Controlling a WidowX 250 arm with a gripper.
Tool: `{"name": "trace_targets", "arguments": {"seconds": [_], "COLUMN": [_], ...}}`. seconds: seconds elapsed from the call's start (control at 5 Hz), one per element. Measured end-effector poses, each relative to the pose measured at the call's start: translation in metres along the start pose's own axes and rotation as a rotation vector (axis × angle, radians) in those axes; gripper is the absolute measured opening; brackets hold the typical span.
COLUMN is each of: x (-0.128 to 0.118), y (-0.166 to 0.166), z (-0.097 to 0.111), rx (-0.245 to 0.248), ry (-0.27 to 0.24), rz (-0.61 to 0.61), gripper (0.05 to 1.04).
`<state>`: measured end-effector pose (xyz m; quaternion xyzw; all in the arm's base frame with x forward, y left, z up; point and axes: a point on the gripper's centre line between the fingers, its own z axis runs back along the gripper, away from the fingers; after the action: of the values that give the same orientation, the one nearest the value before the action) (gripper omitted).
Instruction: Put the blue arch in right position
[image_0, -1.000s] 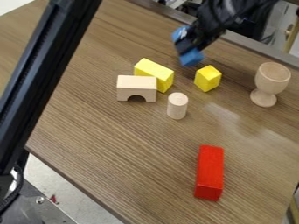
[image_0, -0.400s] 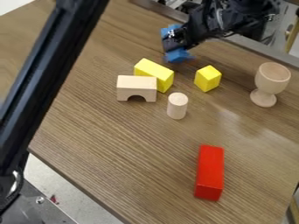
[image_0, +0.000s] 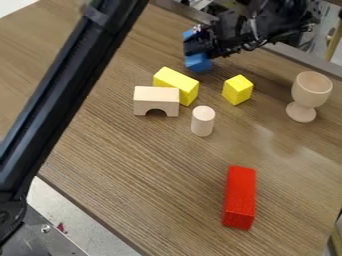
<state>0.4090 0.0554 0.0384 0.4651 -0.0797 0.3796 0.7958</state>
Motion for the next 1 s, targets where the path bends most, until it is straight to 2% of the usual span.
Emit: {"name": "trace_targets", "arguments": {"seconds": [0.2,0.4,0.6,0.8,1.0], "x": [-0.004,-0.011,-0.018,-0.019,-0.022], "y": [0.002,0.005,0.002,0.003,-0.001], "z": [0.000,-0.001,-0.002,-0.004,-0.001], "rx": [0.012,0.025,-0.013,-0.013,-0.046], "ry": [0.025,0.073,0.123,0.143,0.225], "rz": [-0.110,-0.239,-0.379,-0.397,-0.399], "gripper": [0.285,0.285,0.285,0.325,0.625]}}
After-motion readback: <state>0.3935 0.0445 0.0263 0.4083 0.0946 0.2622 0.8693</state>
